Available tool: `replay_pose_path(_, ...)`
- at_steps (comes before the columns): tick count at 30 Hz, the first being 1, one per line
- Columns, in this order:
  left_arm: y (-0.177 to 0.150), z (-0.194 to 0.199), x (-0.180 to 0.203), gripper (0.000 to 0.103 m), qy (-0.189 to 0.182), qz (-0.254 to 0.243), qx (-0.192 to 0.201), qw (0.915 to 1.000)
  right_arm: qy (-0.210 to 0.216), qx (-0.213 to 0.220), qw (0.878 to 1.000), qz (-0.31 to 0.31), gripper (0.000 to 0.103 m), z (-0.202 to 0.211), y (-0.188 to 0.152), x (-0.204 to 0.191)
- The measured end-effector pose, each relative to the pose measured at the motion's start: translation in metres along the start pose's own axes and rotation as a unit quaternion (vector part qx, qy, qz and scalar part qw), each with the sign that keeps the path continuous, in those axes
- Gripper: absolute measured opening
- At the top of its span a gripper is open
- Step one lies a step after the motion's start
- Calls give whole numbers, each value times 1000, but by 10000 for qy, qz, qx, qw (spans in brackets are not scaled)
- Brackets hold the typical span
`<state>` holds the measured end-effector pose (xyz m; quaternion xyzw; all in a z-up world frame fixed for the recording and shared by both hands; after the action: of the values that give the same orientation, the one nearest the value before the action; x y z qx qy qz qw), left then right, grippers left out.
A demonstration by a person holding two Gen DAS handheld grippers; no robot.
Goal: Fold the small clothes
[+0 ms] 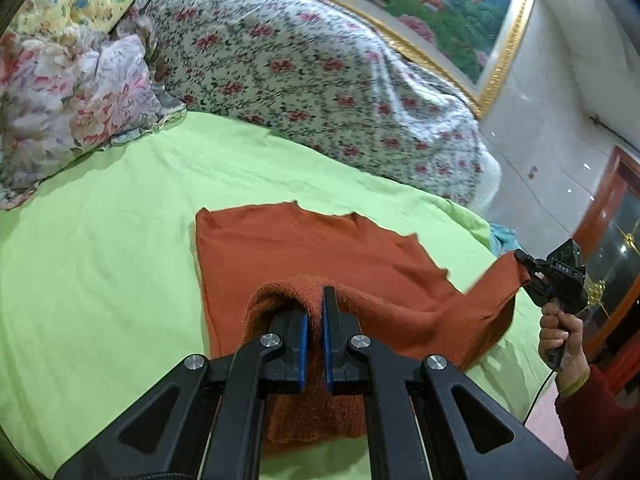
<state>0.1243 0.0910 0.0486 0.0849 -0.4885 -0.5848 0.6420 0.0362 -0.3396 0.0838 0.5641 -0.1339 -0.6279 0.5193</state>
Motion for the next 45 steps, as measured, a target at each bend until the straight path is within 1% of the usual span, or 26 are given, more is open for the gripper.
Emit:
replay_pose_path(3,19,-29,-12,4,108,134,-22,9998,-176,11,9996,-236,7,-31,24,27)
replay_pose_path(8,45,-75,-36,4,373,340,-144,9986,-545,-185,9972,-477,7,-79,44,70)
replay_pose_path(13,55,-118,-63,4,740,557,-384,9950,-940,-413,9918,-756,7,-120,51,118)
replay_pose_path(17,52,-148,-82,4,950,639,-633,9914,-1385,-718,9855,-664,7,-142,45,141)
replay_pose_path(20,49,-158,-92,7,957,781,-811,9890,-1606,-813,9813,-682,8,-149,40,151)
replay_pose_path(23,50,-149,-96,9,812,920,-854,9888,-1603,-805,9787,-999,9,-148,37,160)
replay_pose_path(24,50,-143,-94,9,819,913,-850,9888,-1601,-810,9778,-1084,11,-146,38,161)
replay_pose_path(25,51,-136,-93,11,861,873,-825,9890,-1615,-823,9769,-1131,12,-145,38,161)
replay_pose_path(26,50,-127,-88,13,918,794,-794,9894,-1634,-822,9763,-1158,16,-141,38,160)
replay_pose_path(27,49,-115,-80,14,971,648,-694,9907,-1672,-794,9760,-1145,26,-137,39,156)
replay_pose_path(28,48,-104,-71,15,860,475,-722,9925,-1799,-737,9753,-1049,33,-130,41,149)
replay_pose_path(29,45,-92,-58,16,710,316,-712,9944,-1901,-665,9749,-947,43,-125,43,143)
replay_pose_path(30,42,-85,-46,18,580,182,-728,9955,-1980,-558,9754,-787,48,-118,45,135)
replay_pose_path(31,39,-81,-38,22,507,78,-746,9959,-1993,-472,9772,-570,49,-112,47,124)
replay_pose_path(32,32,-77,-21,27,386,-184,-799,9959,-1952,-461,9789,-391,49,-110,48,113)
replay_pose_path(33,28,-77,-11,30,360,-394,-851,9949,-1839,-512,9815,-174,51,-110,48,100)
replay_pose_path(34,23,-80,3,37,403,-683,-909,9927,-1750,-589,9828,-13,52,-113,47,91)
replay_pose_path(35,19,-83,13,45,466,-919,-930,9903,-1686,-740,9826,224,55,-119,44,80)
replay_pose_path(36,16,-87,20,48,518,-1117,-938,9880,-1713,-856,9806,422,59,-124,43,73)
replay_pose_path(37,15,-91,24,54,554,-1223,-958,9863,-1778,-1018,9758,761,61,-133,40,63)
replay_pose_path(38,14,-97,27,54,715,-1361,-996,9831,-1817,-1116,9720,987,65,-138,39,57)
replay_pose_path(39,13,-100,27,55,788,-1404,-1028,9816,-1875,-1239,9658,1290,67,-146,37,49)
replay_pose_path(40,12,-102,26,55,782,-1403,-1101,9809,-1901,-1299,9623,1444,67,-149,37,46)
replay_pose_path(42,6,-111,21,55,627,-1285,-1496,9783,-1973,-1392,9568,1622,68,-153,37,44)
replay_pose_path(43,4,-115,20,55,640,-1270,-1601,9768,-1988,-1426,9566,1582,68,-154,37,46)
replay_pose_path(45,-1,-124,21,55,790,-1451,-1614,9729,-1681,-1469,9634,1485,68,-154,35,43)
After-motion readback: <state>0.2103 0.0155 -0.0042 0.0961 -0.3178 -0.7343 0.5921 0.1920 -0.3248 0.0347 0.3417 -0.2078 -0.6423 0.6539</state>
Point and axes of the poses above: each gripper's, at about its wrist camera, not at the fingertips, and z roughly against the way its jaws point, x to its right, y to its top, the point moved 4 cm from there along -z, roughly the way its jaws point, and after that the axes turned 10 degrees about z, right-handed, at the moved point
